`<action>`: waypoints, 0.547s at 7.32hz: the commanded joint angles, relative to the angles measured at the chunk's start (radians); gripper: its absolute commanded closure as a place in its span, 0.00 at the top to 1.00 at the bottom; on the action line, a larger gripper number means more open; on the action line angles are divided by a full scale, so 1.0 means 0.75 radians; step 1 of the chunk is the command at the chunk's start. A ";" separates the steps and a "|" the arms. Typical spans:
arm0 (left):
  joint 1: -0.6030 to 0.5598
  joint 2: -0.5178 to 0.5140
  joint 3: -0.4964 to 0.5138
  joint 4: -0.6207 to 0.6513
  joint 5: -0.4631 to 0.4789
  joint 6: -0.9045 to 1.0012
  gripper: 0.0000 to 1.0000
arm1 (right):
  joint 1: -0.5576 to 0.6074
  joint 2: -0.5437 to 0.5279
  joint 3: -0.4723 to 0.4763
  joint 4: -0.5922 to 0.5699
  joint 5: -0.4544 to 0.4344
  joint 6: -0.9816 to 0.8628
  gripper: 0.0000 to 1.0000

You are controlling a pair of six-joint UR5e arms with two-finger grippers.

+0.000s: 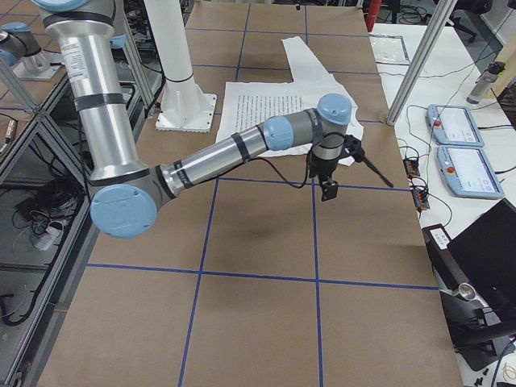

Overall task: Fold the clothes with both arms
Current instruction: 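Release the sleeve on the shirt and raise the right gripper away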

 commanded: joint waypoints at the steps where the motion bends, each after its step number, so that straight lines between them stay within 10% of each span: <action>1: 0.127 0.005 0.010 -0.080 0.087 -0.223 1.00 | 0.087 -0.211 0.067 0.010 0.012 -0.069 1.00; 4: 0.252 0.013 0.207 -0.285 0.188 -0.402 1.00 | 0.087 -0.214 0.071 0.010 0.014 -0.063 1.00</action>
